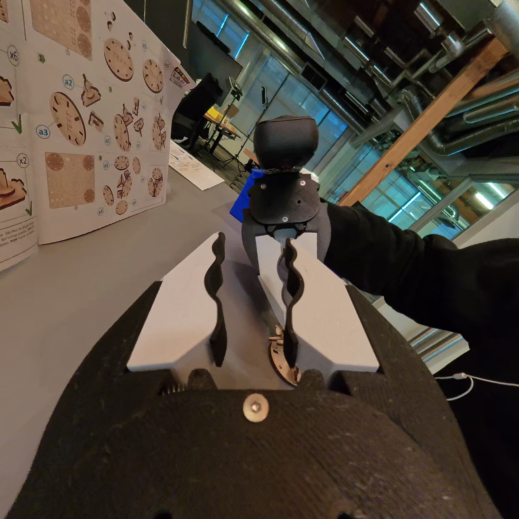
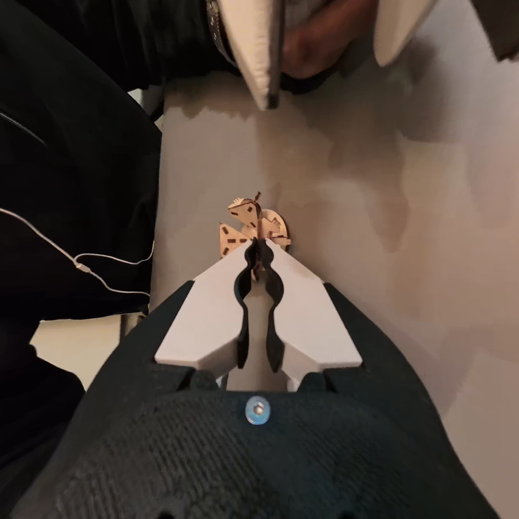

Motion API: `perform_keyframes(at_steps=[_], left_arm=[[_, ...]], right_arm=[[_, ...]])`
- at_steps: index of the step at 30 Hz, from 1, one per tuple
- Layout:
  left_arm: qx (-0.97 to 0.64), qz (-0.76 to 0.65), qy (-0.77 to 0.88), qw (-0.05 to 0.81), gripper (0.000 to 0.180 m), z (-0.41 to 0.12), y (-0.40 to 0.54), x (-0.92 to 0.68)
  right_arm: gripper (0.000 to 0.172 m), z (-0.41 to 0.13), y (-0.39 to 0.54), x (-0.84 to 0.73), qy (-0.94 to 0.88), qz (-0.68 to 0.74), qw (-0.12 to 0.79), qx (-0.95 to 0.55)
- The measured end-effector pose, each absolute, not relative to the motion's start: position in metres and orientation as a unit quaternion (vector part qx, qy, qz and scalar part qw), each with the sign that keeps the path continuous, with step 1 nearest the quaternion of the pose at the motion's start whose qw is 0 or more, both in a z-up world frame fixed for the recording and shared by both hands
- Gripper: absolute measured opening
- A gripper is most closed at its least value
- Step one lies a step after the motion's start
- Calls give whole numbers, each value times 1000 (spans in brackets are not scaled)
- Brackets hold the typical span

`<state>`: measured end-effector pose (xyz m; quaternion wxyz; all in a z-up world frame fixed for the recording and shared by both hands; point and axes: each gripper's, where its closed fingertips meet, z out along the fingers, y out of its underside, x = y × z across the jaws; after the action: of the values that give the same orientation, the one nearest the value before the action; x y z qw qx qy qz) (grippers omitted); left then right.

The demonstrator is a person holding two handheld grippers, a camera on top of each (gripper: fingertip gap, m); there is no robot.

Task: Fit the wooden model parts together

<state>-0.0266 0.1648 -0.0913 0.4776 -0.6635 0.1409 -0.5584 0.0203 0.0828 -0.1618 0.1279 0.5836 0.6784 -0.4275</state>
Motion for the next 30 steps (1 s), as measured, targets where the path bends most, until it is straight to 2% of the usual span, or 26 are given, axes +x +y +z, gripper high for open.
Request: perform_keyframes(at_steps=[30], left_arm=[[-665, -562, 139, 472, 41, -93, 166, -26]], right_arm=[[0, -165, 83, 17, 717, -375, 129, 573]])
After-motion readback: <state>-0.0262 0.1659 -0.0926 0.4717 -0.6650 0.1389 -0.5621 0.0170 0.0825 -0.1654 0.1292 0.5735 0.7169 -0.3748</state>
